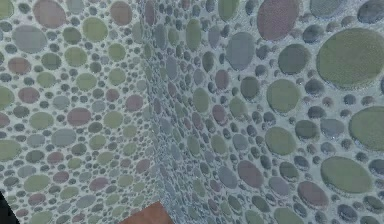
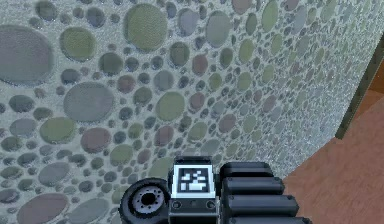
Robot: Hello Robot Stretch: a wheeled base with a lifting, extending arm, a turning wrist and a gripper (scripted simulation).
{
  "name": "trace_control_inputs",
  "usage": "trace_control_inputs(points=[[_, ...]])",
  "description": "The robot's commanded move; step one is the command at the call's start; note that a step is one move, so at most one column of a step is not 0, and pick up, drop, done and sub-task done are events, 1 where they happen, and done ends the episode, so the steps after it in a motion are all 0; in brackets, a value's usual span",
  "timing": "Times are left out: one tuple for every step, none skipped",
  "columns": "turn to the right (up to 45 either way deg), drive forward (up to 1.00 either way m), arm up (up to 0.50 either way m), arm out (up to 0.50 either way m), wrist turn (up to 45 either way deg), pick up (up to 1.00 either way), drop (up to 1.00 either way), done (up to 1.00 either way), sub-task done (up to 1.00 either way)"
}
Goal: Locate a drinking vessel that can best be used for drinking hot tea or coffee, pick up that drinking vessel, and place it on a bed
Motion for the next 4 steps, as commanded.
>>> trace_control_inputs(points=[[12.0, 0.0, 0.0, 0.0, 0.0, 0.0, 0.0, 0.0, 0.0], [-12.0, 0.0, 0.0, 0.0, 0.0, 0.0, 0.0, 0.0, 0.0], [21.0, 0.0, 0.0, 0.0, 0.0, 0.0, 0.0, 0.0, 0.0], [-30.0, 0.0, 0.0, 0.0, 0.0, 0.0, 0.0, 0.0, 0.0]])
